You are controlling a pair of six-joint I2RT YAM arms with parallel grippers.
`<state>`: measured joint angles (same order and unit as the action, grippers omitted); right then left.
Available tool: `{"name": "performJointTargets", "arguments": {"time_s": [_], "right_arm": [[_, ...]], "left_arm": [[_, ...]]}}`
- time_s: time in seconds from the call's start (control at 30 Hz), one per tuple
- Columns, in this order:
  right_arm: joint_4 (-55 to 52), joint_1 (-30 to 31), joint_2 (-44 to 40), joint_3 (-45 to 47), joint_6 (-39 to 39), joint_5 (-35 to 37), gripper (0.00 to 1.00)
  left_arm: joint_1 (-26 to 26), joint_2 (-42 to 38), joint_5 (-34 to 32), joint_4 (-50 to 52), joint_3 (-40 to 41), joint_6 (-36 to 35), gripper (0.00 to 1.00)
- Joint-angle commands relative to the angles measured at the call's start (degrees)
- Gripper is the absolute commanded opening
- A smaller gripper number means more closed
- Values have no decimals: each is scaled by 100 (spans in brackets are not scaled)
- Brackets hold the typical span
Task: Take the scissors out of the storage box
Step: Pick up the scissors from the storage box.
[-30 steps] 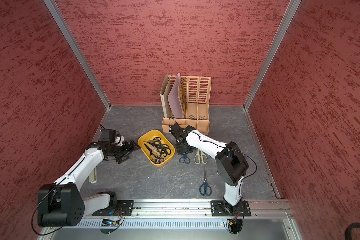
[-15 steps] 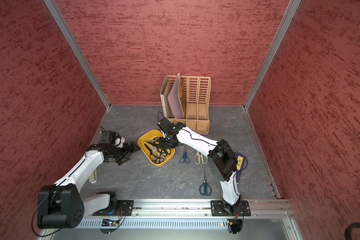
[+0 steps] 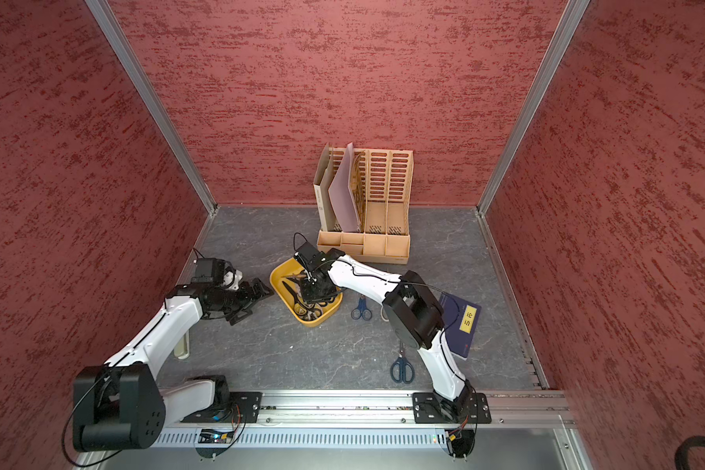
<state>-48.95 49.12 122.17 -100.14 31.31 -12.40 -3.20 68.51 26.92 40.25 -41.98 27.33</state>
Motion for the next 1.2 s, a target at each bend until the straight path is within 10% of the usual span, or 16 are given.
{"name": "performJointTargets", "arguments": {"time_s": [0.0,0.53,1.17], "right_arm": [[-88,39,164,-173,130,341,29],[204,62,634,-486,402,380,29],[219,83,171,-362,249,394,1]], "left_arm": [[-62,11,21,87,-96,-182,100],[-154,92,41,185,-219,-334,100],[-253,-12,67,150,-161,-299,100]]}}
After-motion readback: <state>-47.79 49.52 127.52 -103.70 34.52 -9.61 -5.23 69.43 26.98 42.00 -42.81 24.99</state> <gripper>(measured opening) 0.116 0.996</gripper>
